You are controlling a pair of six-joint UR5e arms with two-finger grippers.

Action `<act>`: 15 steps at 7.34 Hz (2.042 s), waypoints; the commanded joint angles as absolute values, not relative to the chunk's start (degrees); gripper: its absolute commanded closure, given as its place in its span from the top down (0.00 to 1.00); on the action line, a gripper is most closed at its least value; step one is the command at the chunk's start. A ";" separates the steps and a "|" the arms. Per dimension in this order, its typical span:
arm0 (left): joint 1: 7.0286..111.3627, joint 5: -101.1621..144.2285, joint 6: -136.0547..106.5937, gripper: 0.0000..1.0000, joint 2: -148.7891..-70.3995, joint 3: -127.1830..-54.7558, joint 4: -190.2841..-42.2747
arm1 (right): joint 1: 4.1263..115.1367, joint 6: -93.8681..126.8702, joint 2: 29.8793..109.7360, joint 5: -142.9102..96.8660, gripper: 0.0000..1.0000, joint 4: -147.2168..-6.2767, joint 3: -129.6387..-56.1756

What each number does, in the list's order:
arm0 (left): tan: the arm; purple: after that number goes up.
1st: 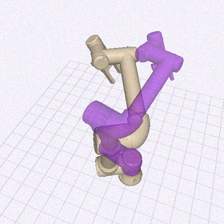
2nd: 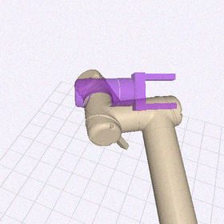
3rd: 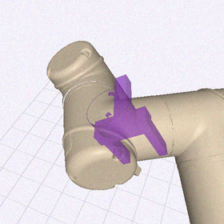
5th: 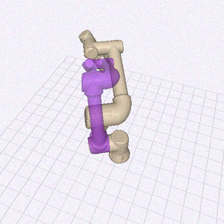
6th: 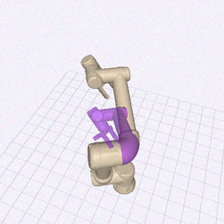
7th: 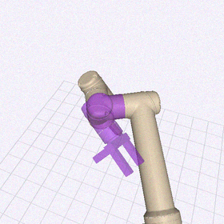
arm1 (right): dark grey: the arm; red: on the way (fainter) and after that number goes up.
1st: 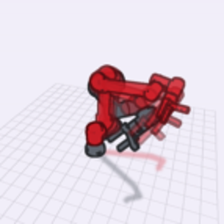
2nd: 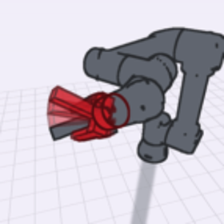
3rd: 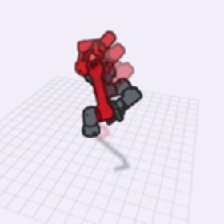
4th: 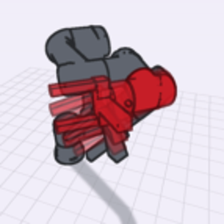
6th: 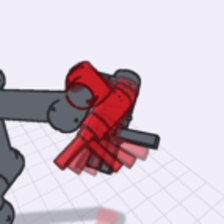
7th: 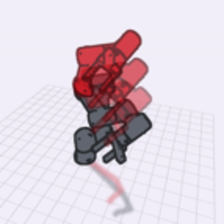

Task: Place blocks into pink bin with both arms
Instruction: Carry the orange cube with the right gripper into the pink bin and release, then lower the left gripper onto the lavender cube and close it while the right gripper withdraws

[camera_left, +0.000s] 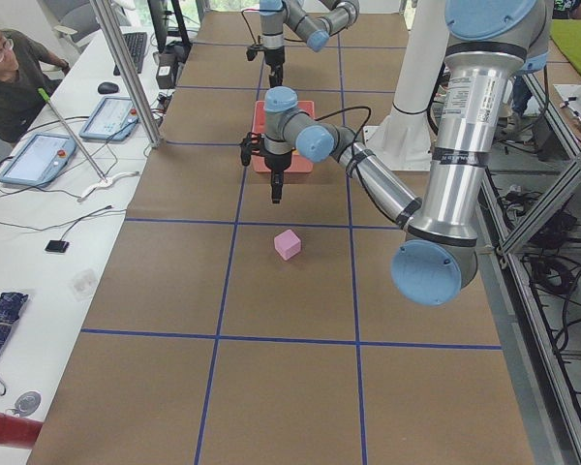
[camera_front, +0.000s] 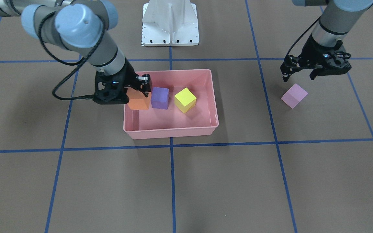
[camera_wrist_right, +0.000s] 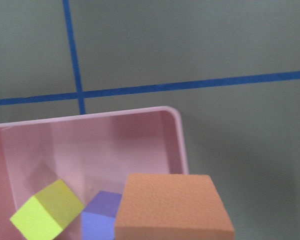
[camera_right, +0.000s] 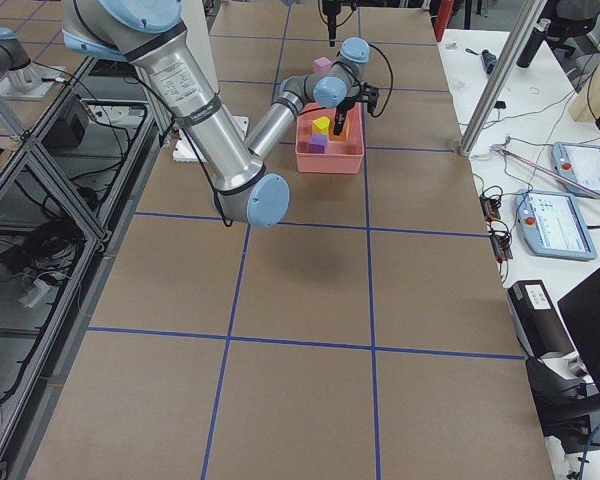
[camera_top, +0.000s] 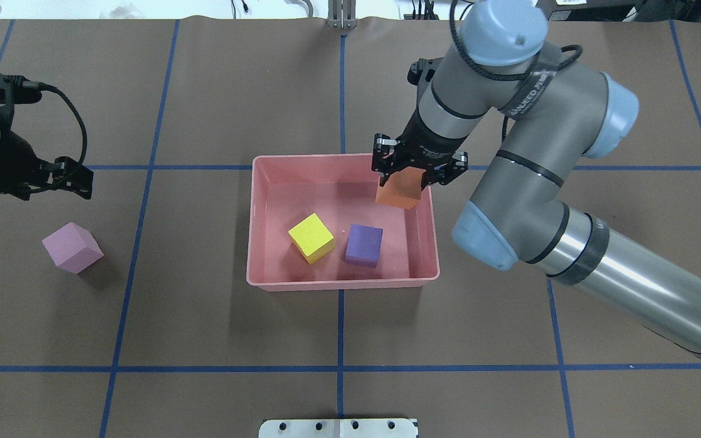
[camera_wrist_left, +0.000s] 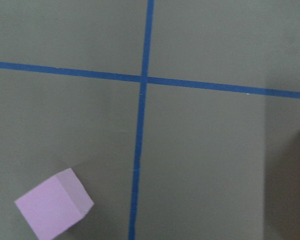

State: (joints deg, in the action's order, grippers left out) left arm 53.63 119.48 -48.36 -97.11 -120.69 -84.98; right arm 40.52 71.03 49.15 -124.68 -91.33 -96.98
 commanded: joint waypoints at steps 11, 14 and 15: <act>48.72 122.44 -78.73 1.00 -94.14 -100.81 -105.47 | 45.35 75.50 59.68 -123.32 1.00 -80.95 -101.52; 48.25 122.52 -78.84 1.00 -93.08 -101.25 -105.12 | 45.53 75.41 60.38 -123.22 1.00 -80.86 -101.69; 48.16 122.52 -78.84 1.00 -93.08 -101.16 -105.12 | 45.70 75.41 60.38 -123.22 1.00 -80.86 -101.78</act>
State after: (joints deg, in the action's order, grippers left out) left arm 48.35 122.52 -78.78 -93.17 -101.21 -105.21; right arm 45.52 75.43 60.19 -123.24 -80.89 -101.66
